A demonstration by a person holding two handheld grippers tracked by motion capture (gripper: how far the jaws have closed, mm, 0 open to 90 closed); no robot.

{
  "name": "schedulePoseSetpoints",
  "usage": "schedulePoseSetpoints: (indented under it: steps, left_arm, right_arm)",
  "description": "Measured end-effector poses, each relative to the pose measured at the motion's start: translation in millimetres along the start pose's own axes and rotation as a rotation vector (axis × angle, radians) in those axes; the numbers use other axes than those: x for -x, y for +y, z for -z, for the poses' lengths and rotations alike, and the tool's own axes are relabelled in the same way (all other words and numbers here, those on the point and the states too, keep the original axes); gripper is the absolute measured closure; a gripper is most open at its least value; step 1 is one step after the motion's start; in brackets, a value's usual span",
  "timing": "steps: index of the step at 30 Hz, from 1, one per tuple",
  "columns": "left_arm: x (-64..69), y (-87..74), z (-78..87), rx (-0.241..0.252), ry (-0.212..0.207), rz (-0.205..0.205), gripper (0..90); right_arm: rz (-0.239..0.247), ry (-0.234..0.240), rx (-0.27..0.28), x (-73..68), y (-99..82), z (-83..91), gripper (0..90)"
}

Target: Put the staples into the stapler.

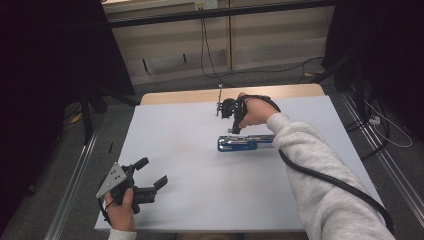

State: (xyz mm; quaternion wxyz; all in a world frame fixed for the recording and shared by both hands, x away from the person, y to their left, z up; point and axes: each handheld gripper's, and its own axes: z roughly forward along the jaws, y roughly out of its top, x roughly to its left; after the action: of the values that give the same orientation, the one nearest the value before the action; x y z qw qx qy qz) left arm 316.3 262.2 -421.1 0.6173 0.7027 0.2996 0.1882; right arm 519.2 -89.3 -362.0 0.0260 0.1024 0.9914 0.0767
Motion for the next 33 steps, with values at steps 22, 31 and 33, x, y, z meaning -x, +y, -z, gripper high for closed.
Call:
schedulePoseSetpoints:
  steps: [22, 31, 33]
  left_arm:
    - [0.0, 0.1, -1.0, 0.004, -0.005, 0.004, 2.5]
    - [0.0, 0.2, -0.9, 0.004, -0.006, 0.005, 2.5]
    - [-0.5, 0.3, -0.9, 0.003, -0.007, 0.0, 2.5]
  right_arm:
    - [-0.004, 0.008, 0.007, -0.4, 4.0, -5.6, 78.4]
    - [-0.001, 0.008, 0.009, -1.3, 7.7, -8.3, 78.4]
    - [0.005, 0.009, 0.003, -1.5, 8.3, -9.6, 78.5]
